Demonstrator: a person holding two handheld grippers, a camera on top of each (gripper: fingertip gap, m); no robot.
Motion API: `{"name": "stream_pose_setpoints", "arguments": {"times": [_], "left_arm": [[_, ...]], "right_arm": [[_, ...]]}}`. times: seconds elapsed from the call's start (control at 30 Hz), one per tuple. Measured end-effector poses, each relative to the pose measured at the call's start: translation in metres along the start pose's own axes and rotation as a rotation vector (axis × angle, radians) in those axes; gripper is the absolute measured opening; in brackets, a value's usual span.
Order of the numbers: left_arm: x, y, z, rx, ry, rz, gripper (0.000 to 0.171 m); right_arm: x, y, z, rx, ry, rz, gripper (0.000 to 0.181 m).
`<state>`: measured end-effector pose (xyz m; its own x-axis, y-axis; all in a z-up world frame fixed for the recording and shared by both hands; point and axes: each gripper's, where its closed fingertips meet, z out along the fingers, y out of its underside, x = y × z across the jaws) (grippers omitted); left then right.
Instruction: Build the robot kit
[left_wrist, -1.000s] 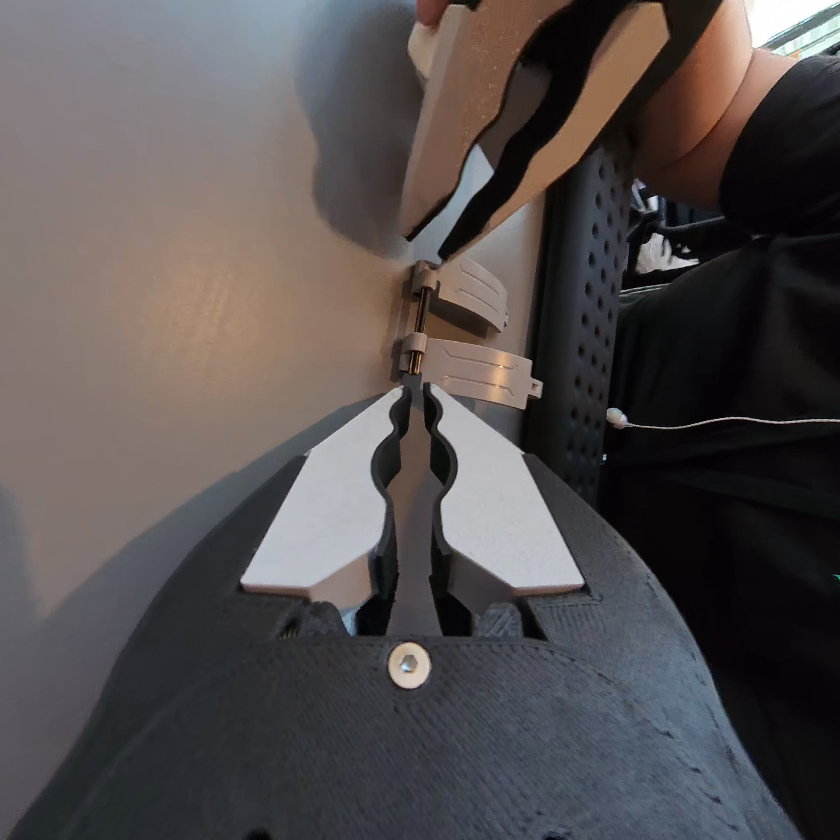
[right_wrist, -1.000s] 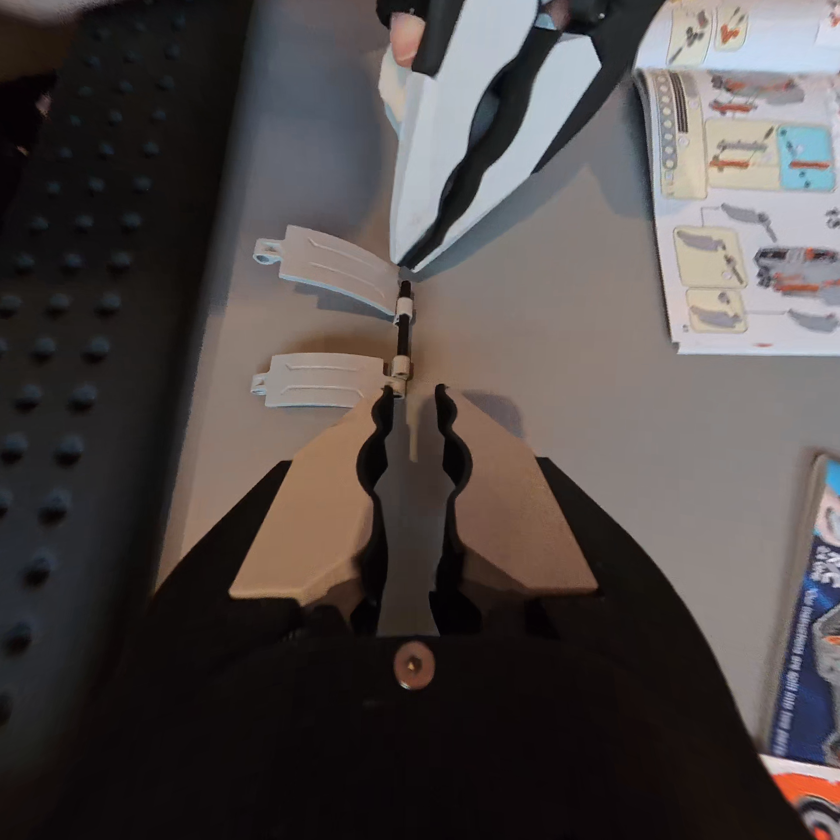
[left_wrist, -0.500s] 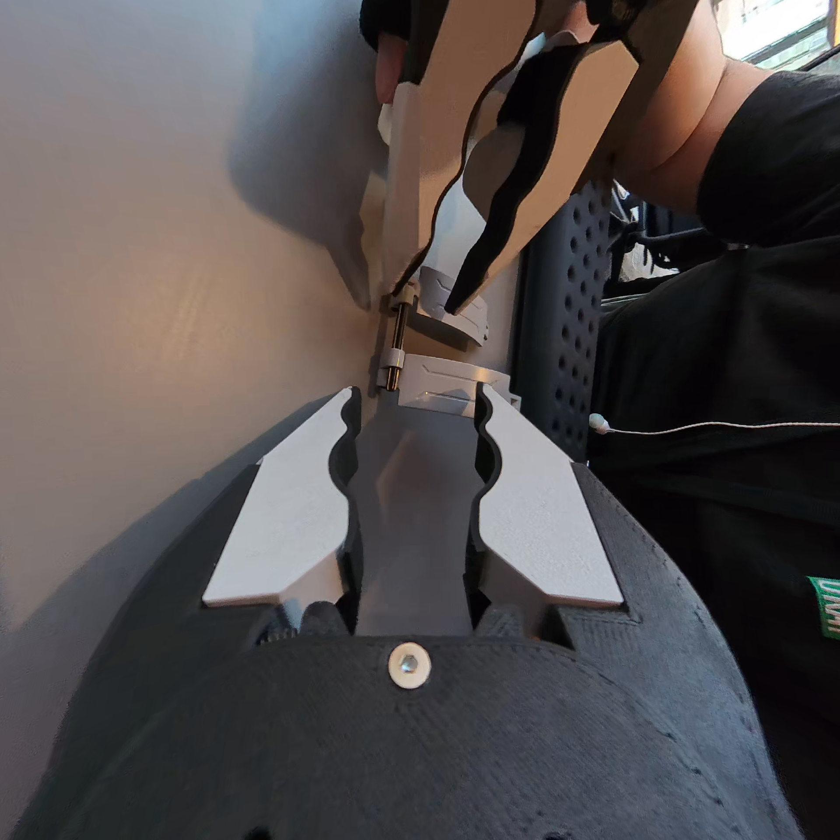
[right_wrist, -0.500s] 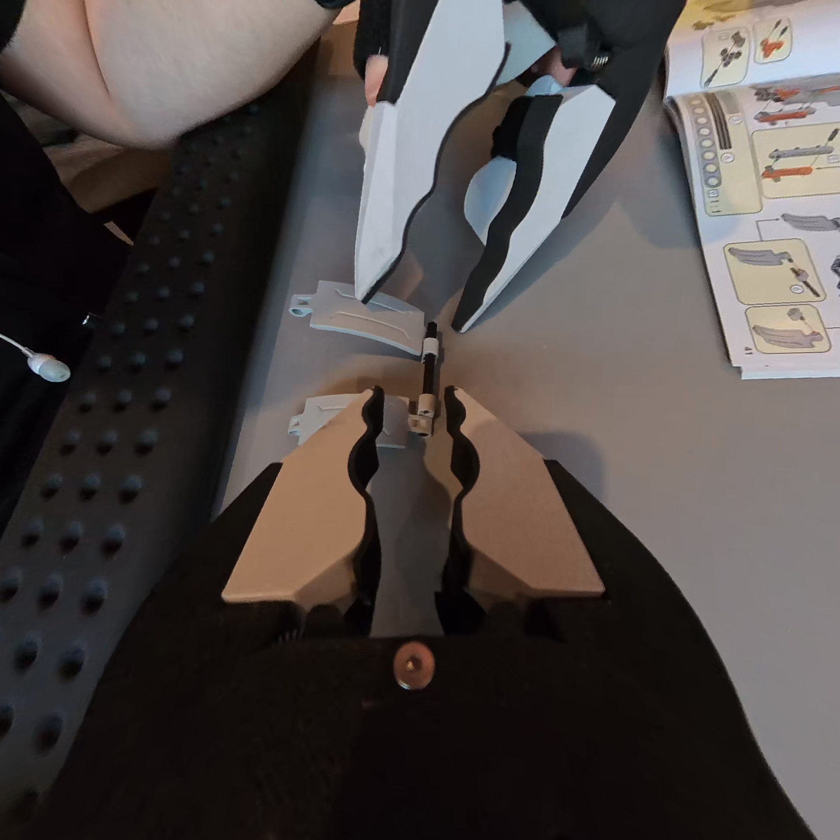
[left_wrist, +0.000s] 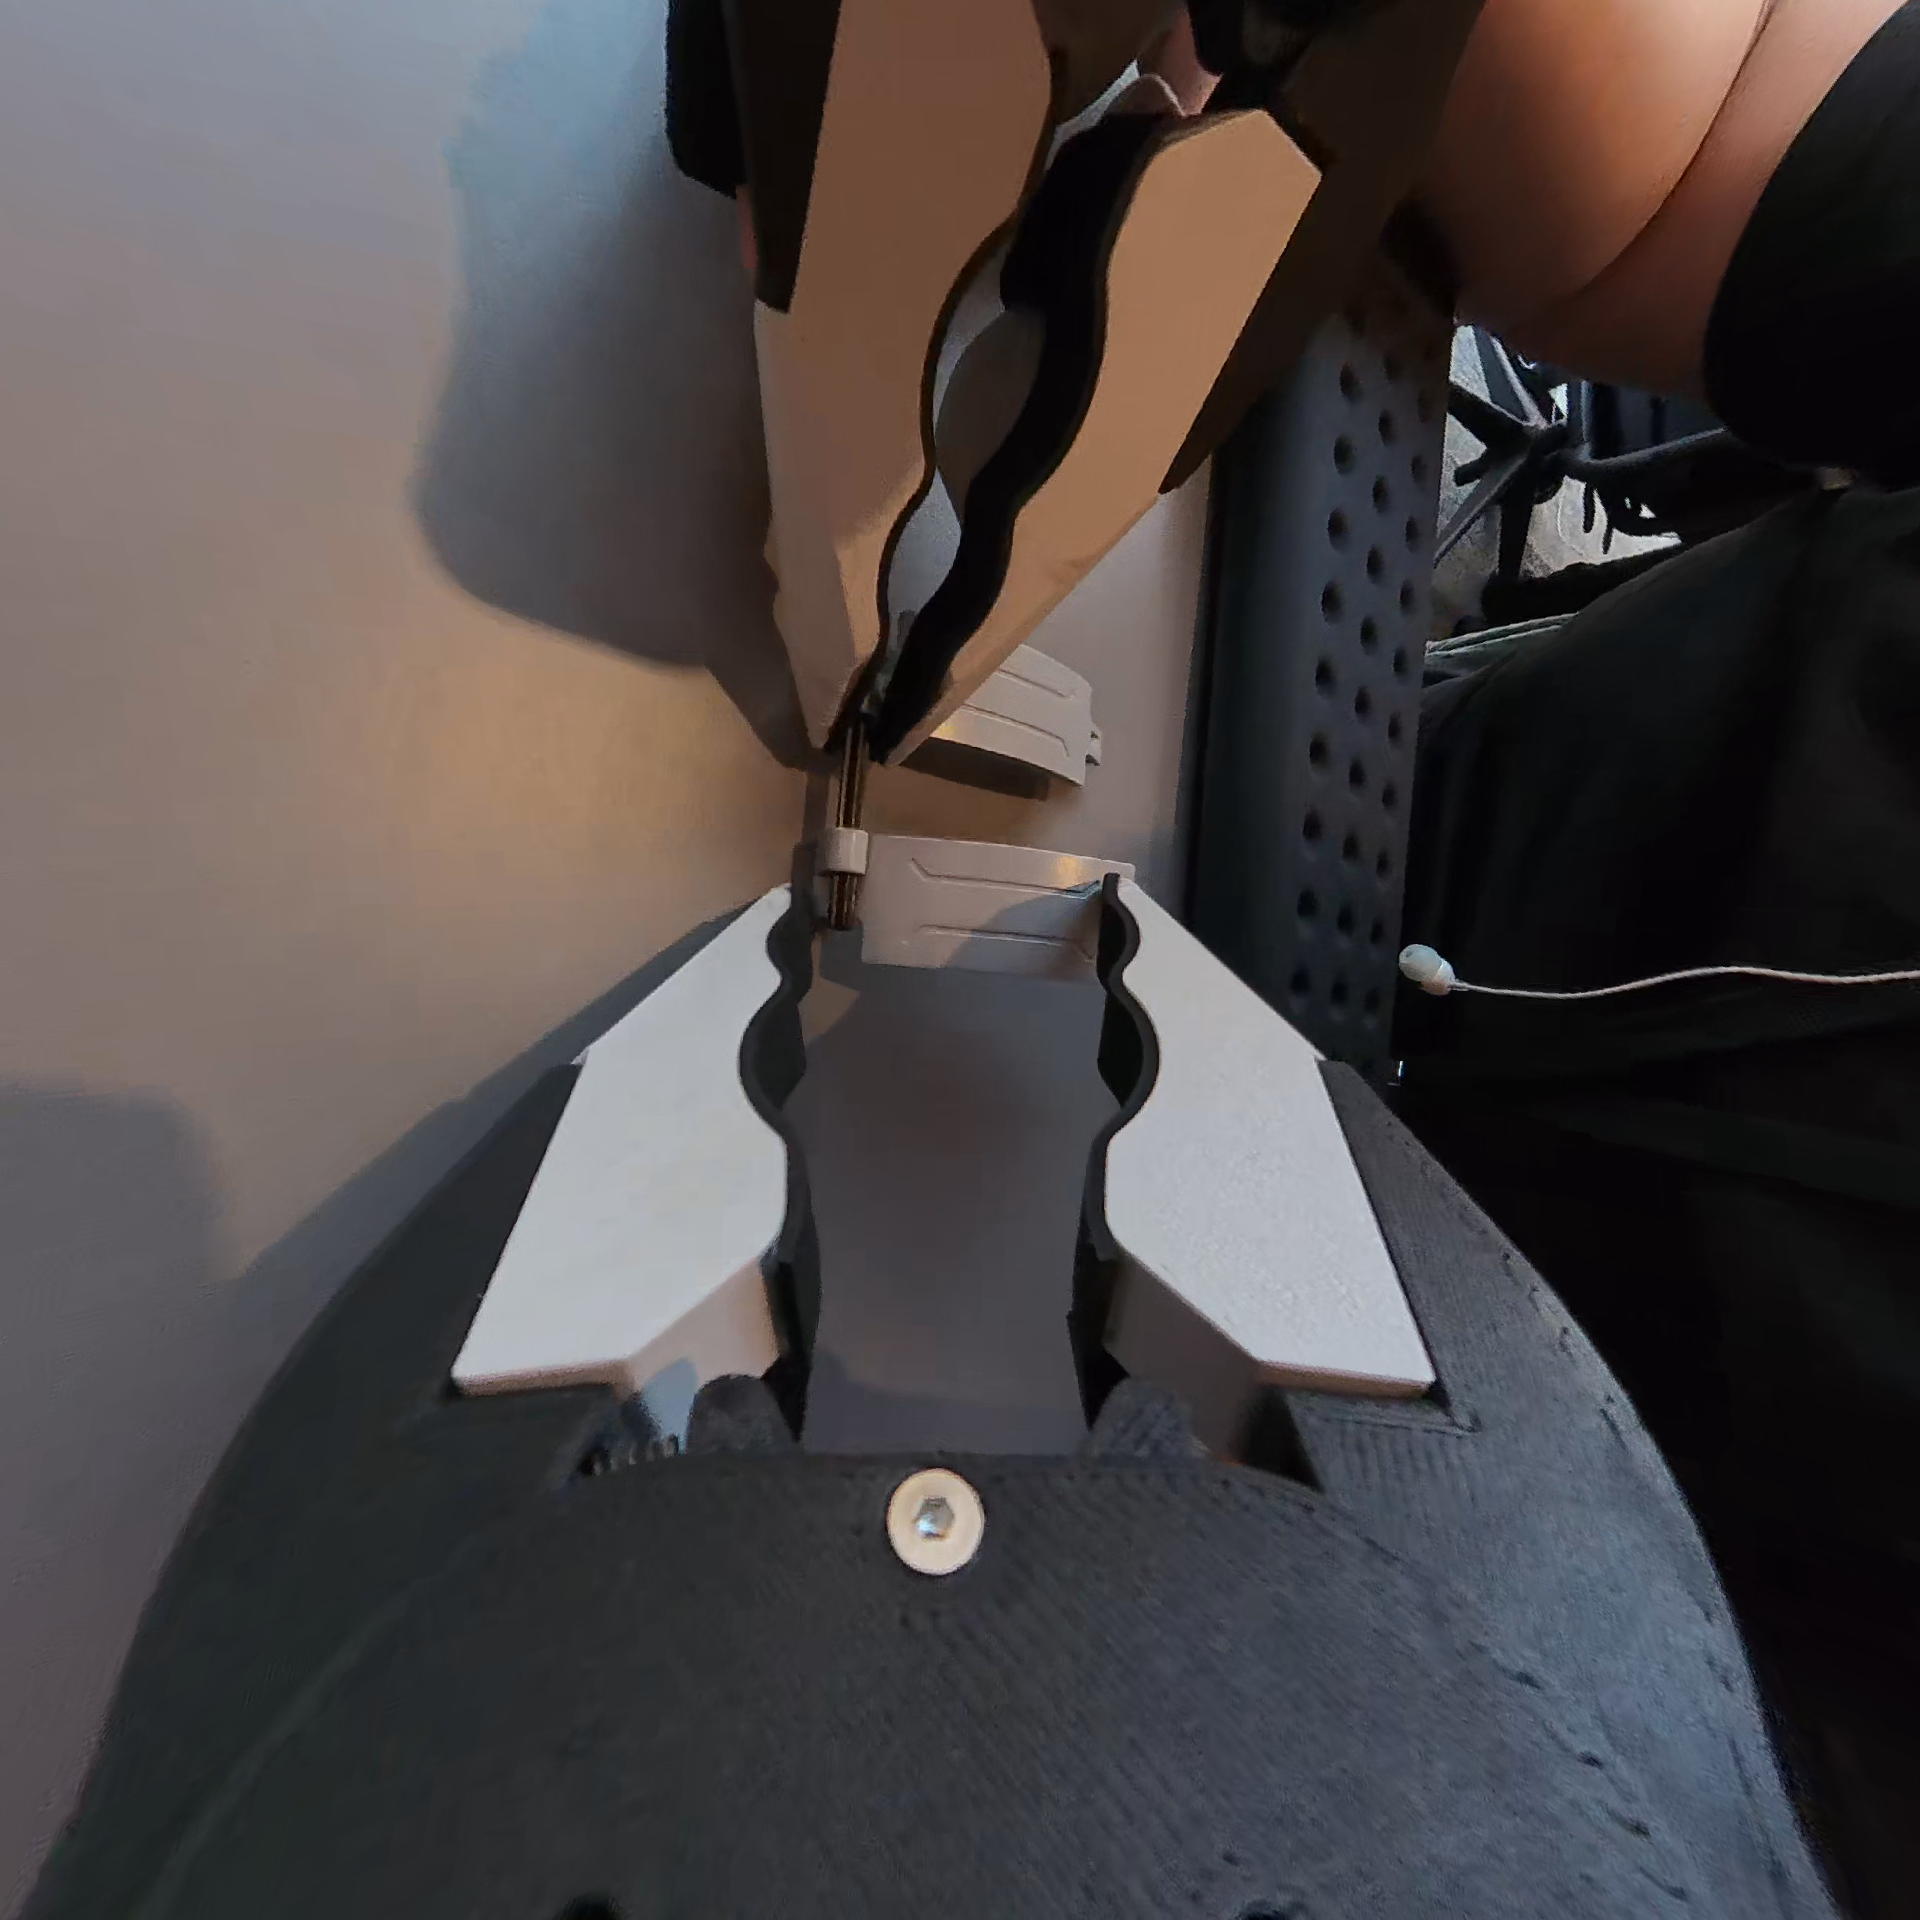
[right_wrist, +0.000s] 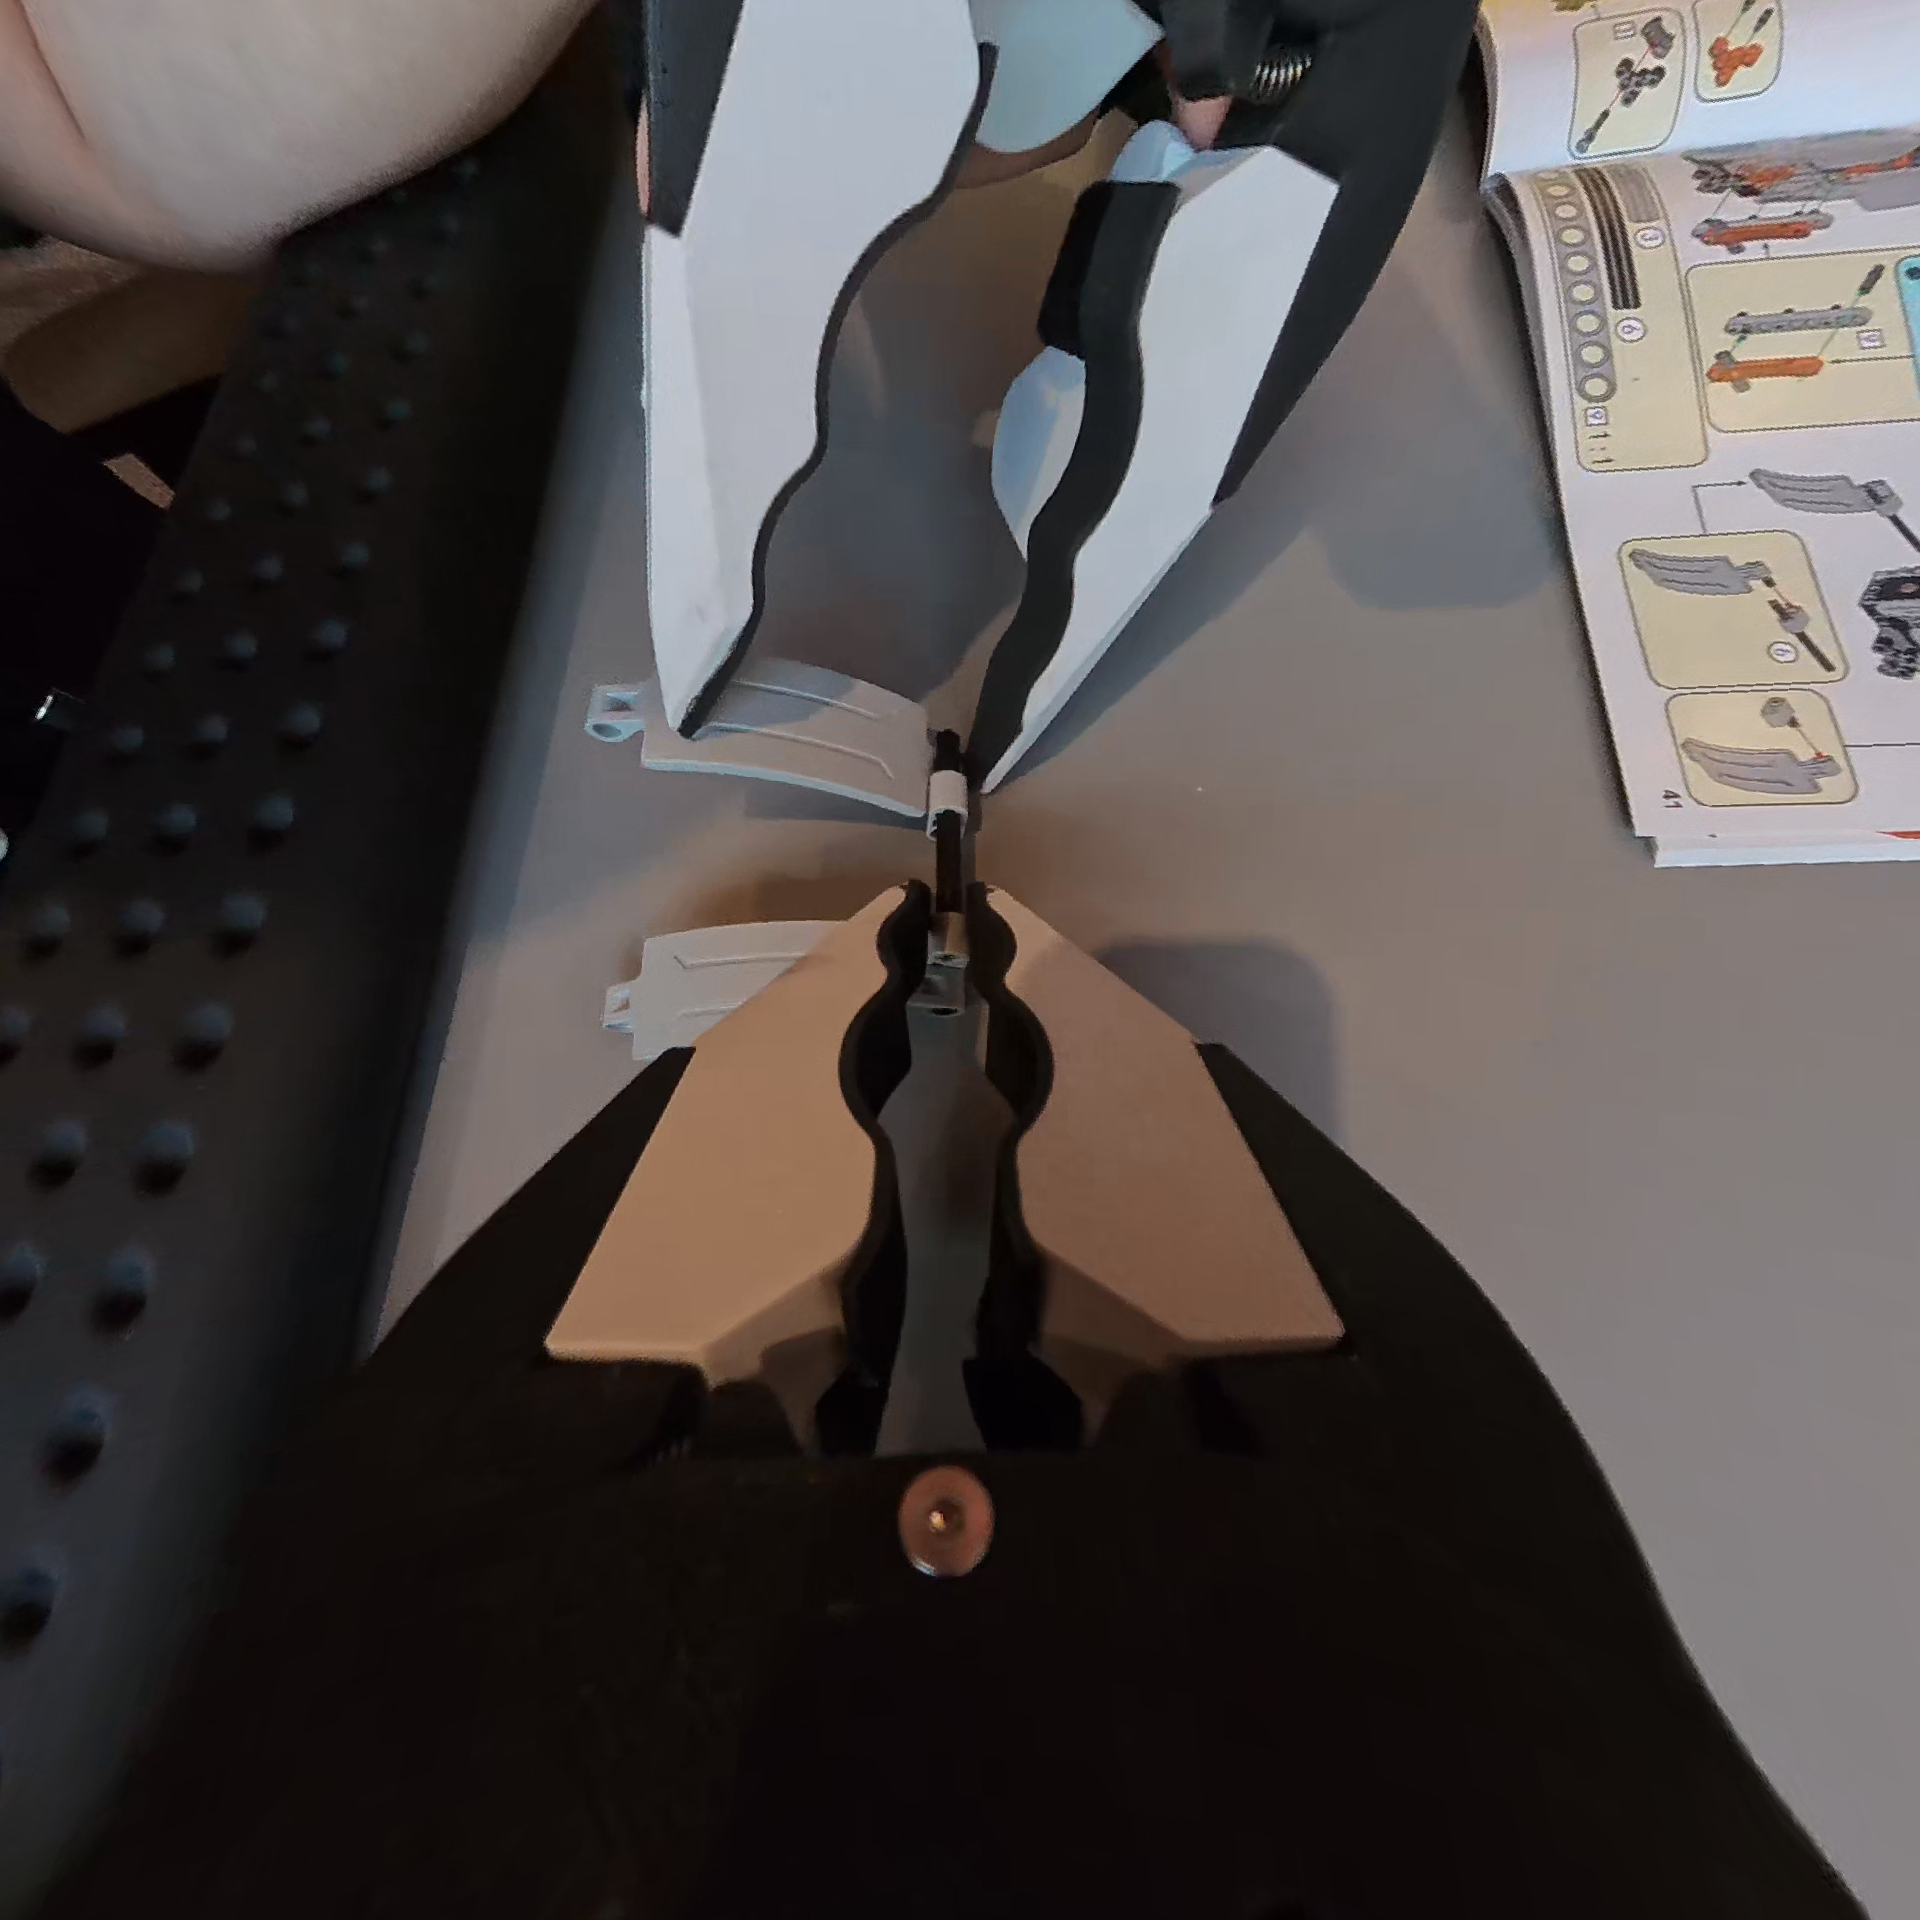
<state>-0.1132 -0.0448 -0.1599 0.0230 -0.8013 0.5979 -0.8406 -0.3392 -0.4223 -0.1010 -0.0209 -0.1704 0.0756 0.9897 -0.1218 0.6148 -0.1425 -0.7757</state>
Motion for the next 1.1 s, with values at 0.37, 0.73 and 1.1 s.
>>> {"name": "stream_pose_setpoints", "arguments": {"times": [0.37, 0.73, 1.1], "left_arm": [[0.002, -0.002, 0.002, 0.005, 0.018, -0.002, 0.054], [0.002, -0.003, 0.004, 0.014, 0.028, -0.009, 0.05], [0.003, -0.001, 0.005, 0.006, 0.046, -0.02, 0.046]], "right_arm": [[-0.004, 0.003, -0.026, 0.067, -0.061, 0.081, 0.035], [-0.004, 0.018, -0.026, 0.013, -0.156, 0.326, 0.032], [-0.027, 0.017, -0.025, 0.003, -0.371, 0.614, 0.019]]}}
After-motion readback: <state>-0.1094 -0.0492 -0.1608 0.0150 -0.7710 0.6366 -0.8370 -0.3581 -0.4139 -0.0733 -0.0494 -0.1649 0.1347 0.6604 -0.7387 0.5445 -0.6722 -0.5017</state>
